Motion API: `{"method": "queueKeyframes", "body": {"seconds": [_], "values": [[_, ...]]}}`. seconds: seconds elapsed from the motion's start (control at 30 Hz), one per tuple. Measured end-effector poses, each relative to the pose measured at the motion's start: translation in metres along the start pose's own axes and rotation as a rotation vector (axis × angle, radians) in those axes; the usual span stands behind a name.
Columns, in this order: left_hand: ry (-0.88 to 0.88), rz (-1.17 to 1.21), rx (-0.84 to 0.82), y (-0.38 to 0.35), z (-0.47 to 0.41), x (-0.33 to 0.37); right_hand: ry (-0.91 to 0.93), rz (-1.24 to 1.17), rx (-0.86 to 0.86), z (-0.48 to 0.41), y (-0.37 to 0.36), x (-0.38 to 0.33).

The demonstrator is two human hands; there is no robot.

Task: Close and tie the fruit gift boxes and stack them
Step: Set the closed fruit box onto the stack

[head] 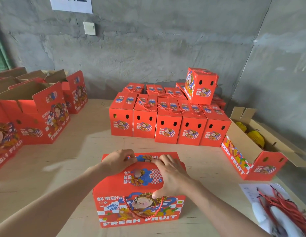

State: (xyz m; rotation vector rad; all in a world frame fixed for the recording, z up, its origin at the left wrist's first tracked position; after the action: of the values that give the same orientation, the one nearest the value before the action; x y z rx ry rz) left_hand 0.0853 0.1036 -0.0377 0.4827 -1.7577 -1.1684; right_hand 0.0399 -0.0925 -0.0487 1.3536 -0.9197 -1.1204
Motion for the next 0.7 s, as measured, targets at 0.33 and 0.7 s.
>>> {"method": "queueKeyframes", "body": {"seconds": [0.33,0.7], "values": [[-0.124,-0.597,-0.150,-0.026,0.037,0.026,0.034,0.011,0.037,-0.002,0.000,-0.001],[-0.123,-0.544,-0.099,-0.029,0.047,0.029,0.041,0.003,0.019,-0.003,-0.001,-0.003]]}}
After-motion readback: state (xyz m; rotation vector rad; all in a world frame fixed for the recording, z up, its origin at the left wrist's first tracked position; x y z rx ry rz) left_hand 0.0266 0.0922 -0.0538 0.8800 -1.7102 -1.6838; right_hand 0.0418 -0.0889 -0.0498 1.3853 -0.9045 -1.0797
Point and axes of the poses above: each hand's wrist, its own z-axis away from the middle knuckle, its own y-axis out of the back of the hand, x = y × z, the point moved 4 cm from there along -z, towards the middle knuckle, and after that the axes turned 13 degrees about -y, right-handed, at the moved point
